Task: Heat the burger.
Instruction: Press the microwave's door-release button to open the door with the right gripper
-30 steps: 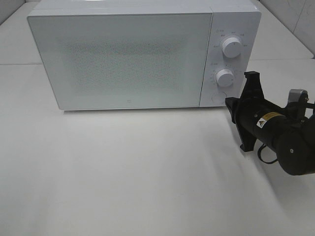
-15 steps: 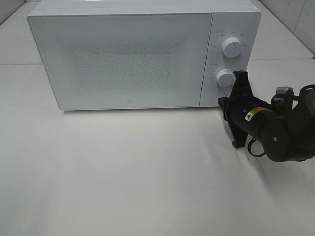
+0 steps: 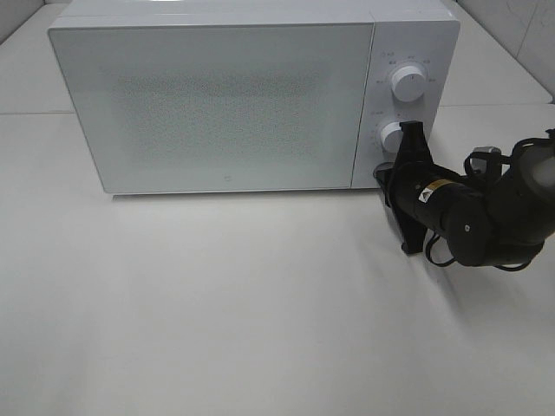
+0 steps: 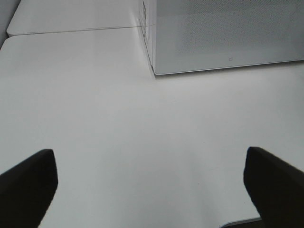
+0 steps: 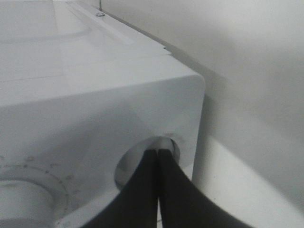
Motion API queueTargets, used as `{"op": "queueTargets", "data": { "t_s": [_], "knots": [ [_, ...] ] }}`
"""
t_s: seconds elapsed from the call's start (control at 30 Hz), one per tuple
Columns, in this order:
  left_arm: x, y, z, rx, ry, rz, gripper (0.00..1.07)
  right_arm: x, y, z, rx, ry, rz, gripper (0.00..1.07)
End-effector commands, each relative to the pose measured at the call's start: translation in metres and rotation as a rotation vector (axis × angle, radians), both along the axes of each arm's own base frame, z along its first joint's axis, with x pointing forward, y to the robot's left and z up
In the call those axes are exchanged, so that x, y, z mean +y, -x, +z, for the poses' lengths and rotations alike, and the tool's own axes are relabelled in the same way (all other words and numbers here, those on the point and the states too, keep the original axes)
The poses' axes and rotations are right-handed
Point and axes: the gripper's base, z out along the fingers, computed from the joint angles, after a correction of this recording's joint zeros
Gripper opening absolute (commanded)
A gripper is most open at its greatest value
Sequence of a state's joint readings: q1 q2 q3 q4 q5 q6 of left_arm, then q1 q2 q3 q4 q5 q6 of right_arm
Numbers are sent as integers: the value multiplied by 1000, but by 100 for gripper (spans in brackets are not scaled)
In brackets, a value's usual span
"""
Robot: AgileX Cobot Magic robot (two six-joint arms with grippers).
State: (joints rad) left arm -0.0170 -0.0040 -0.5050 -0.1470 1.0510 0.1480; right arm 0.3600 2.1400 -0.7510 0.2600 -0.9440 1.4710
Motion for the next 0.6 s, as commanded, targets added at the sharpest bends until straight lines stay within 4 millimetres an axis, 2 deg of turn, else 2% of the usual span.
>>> {"op": "queueTargets", "data": {
  "t_s": [0.03, 0.2, 0.6],
  "knots": [
    [0, 2, 0, -26, 12, -3, 102, 1, -10, 11, -99, -11, -25, 0],
    [0, 2, 0, -26, 12, -3, 102, -2, -13, 17, -170, -7, -58, 0],
    [0, 2, 0, -26, 12, -3, 102, 1, -21, 24, -214, -28, -57, 0]
  ]
}}
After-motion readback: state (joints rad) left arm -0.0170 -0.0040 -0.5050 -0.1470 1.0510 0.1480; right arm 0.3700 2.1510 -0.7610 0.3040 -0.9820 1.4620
